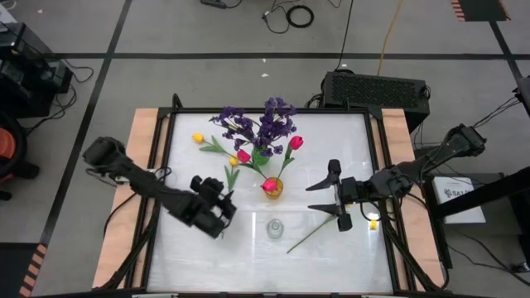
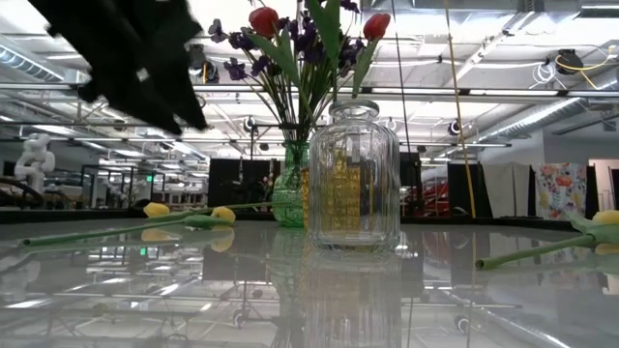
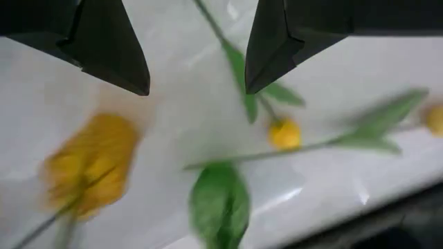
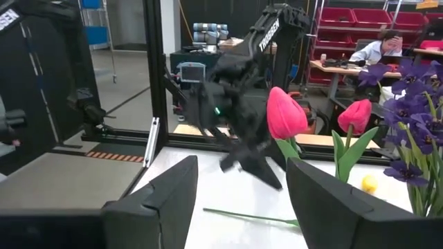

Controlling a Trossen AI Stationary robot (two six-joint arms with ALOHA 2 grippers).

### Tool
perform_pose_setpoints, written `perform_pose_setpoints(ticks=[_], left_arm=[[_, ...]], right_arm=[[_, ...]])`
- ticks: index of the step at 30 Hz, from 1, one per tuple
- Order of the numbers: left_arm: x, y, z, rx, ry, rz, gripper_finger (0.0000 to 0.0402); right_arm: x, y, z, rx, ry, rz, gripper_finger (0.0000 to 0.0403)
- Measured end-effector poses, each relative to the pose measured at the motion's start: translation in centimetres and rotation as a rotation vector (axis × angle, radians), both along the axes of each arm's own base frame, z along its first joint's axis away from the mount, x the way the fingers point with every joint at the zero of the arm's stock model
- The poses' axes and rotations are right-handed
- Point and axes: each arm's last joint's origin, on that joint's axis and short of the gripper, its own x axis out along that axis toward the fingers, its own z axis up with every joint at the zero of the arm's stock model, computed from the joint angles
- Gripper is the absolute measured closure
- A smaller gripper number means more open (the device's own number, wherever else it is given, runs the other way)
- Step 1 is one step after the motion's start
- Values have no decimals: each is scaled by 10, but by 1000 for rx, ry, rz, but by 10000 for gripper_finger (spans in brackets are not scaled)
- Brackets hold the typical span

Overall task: Sort flowers into vase by color
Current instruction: Put the middle yellow flower into the transparent vase

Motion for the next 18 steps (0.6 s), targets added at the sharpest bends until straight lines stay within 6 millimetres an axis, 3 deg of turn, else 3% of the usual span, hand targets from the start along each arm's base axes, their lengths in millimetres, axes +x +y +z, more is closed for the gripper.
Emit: perform_pose_setpoints(ticks=[8,18], left_arm=[[23,24,-41,-132,139,179,158],[28,23,-61,-187,142,267,158]], right_arm=[[0,0,0,-4,0,0,191],[0,0,0,-7,-1,-1,191]])
